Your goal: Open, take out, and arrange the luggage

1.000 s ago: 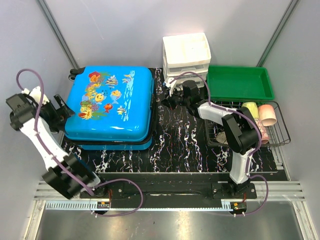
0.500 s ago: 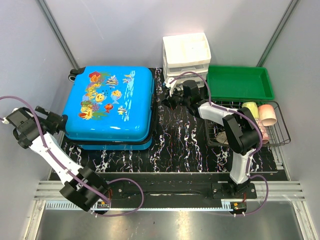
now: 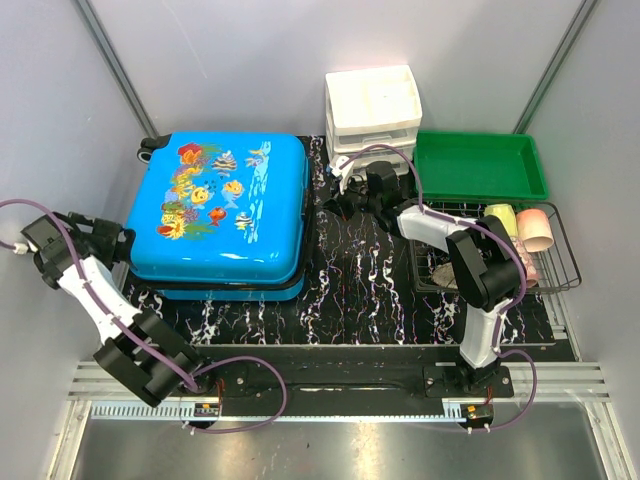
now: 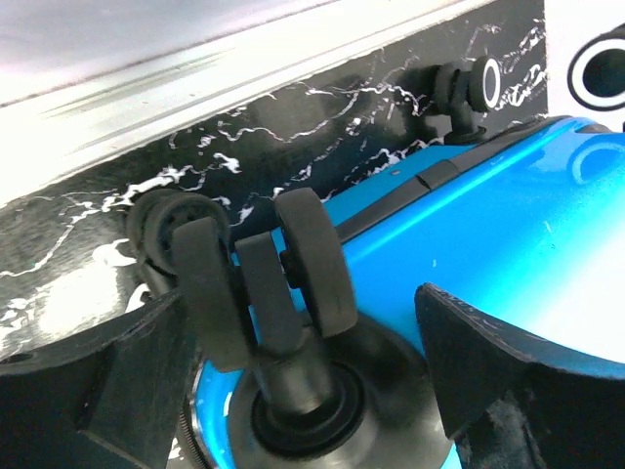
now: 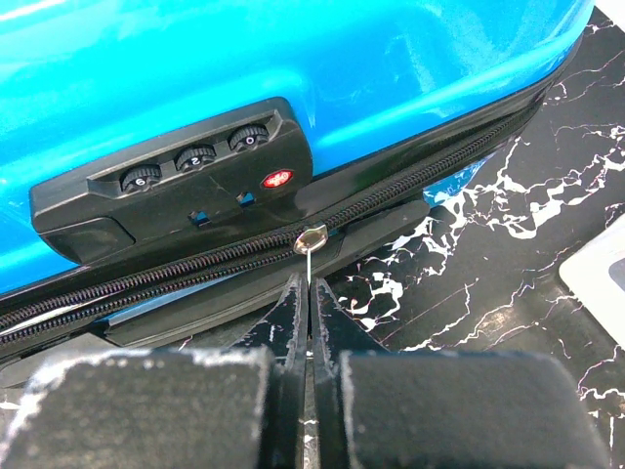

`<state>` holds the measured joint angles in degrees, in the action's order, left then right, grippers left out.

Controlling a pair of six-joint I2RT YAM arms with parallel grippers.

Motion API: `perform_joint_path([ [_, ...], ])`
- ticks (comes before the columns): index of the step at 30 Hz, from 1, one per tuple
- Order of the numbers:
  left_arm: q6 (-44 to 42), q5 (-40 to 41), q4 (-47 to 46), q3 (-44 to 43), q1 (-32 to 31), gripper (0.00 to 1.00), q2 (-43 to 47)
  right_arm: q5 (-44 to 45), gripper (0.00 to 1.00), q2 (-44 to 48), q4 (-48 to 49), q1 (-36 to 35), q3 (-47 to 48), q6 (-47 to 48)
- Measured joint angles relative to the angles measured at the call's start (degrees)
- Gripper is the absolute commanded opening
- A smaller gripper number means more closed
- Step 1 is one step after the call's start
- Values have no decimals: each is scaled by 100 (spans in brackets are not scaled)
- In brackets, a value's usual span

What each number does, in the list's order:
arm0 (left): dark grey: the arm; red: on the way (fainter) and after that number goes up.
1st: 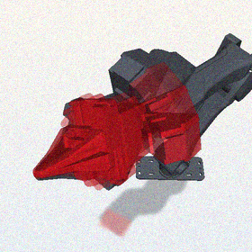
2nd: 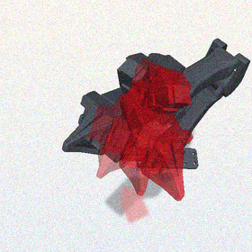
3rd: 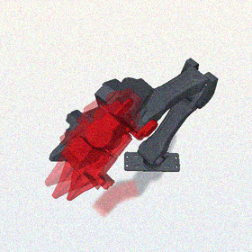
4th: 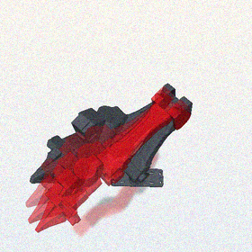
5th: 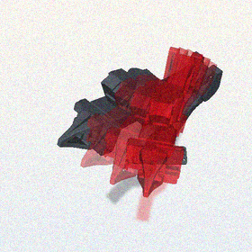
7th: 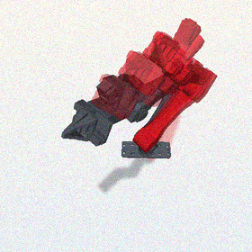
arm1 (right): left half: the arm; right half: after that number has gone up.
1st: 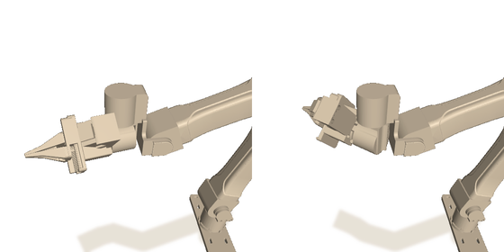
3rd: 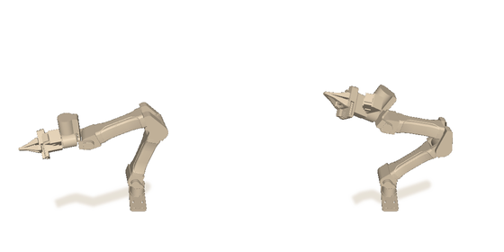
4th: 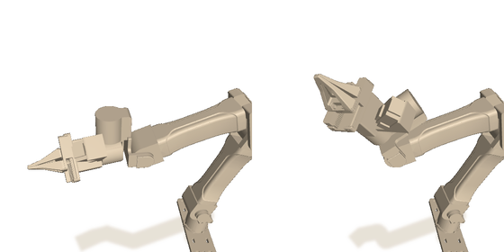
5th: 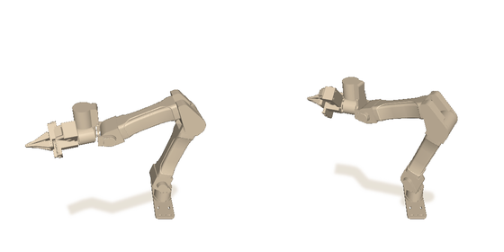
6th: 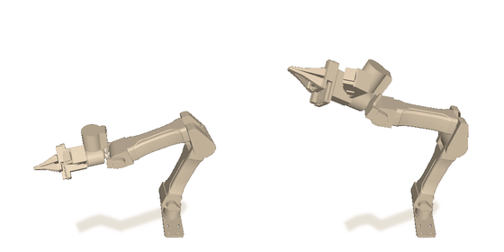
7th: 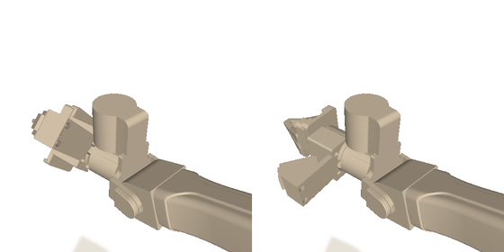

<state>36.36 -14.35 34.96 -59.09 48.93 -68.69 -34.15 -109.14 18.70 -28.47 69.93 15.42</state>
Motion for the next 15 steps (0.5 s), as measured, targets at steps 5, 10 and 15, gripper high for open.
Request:
perform_joint_path([
  [5,328,142,-503,162,-297,80,-153,4,0,11,-2,-2,-20,2],
  [10,573,240,-785,260,-461,49,-308,13,0,164,-39,4,-173,26],
  [15,505,105,-898,234,-544,13,-393,7,0,444,-63,20,-492,87],
])
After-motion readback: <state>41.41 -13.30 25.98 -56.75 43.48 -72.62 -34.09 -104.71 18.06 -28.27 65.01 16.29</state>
